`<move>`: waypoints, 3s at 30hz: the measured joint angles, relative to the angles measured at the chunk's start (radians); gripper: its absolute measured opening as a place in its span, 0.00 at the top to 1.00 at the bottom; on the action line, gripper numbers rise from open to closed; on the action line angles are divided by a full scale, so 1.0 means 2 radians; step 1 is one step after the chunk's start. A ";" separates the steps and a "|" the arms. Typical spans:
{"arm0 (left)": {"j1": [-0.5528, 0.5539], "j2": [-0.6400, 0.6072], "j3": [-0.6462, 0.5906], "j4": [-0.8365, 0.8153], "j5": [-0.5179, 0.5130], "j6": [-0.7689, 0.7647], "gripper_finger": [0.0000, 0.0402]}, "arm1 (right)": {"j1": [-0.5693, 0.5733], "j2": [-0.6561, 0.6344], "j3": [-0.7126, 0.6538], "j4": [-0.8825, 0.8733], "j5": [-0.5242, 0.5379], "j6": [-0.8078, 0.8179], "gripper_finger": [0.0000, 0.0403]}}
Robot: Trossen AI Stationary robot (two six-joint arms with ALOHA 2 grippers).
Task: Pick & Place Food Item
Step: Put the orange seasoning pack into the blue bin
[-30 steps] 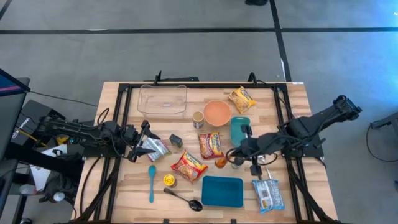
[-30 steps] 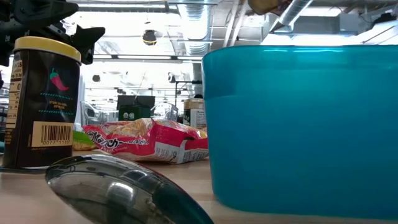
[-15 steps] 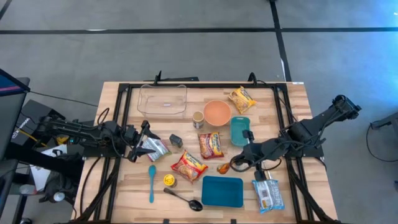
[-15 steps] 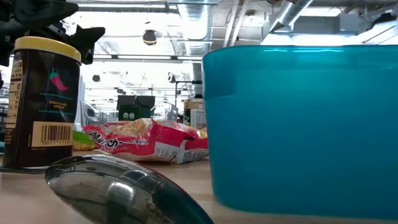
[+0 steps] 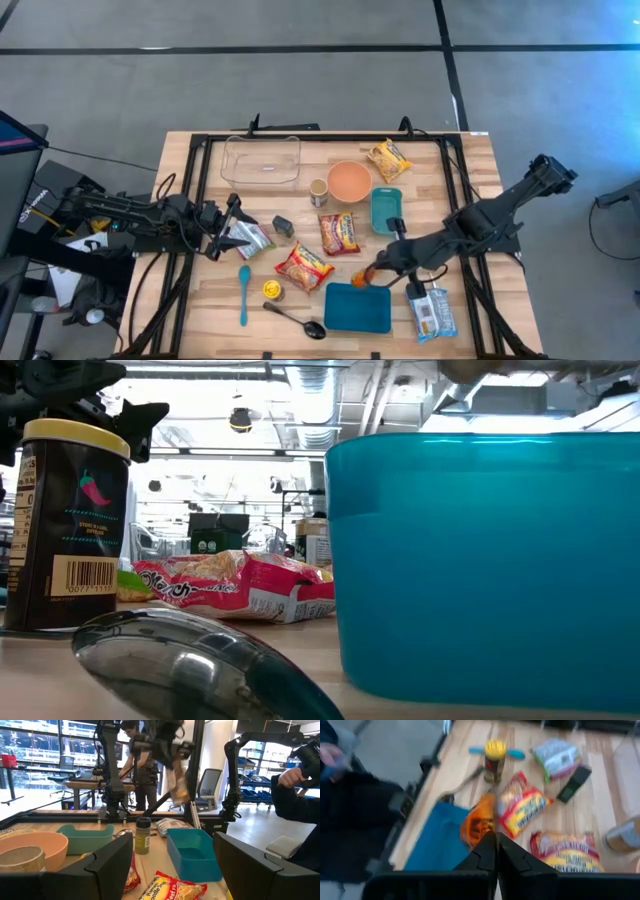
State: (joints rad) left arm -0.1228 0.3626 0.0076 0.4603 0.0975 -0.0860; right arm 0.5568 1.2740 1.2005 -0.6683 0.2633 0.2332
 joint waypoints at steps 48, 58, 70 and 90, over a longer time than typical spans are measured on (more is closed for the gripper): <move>0.000 0.000 0.000 0.010 0.000 0.000 0.33 | 0.028 0.103 0.001 0.085 -0.045 -0.083 1.00; 0.000 0.000 0.000 0.010 0.000 0.000 0.33 | 0.032 0.112 0.001 0.096 -0.047 -0.117 1.00; 0.000 0.001 0.000 0.014 0.000 0.000 0.33 | 0.028 0.141 0.002 0.107 -0.056 -0.118 1.00; 0.000 0.001 0.000 0.015 0.000 0.000 0.33 | 0.024 0.150 0.001 0.125 -0.053 -0.139 1.00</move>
State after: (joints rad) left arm -0.1227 0.3639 0.0075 0.4904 0.0975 -0.0860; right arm 0.6054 1.5742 1.2034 -0.4180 0.1581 -0.0454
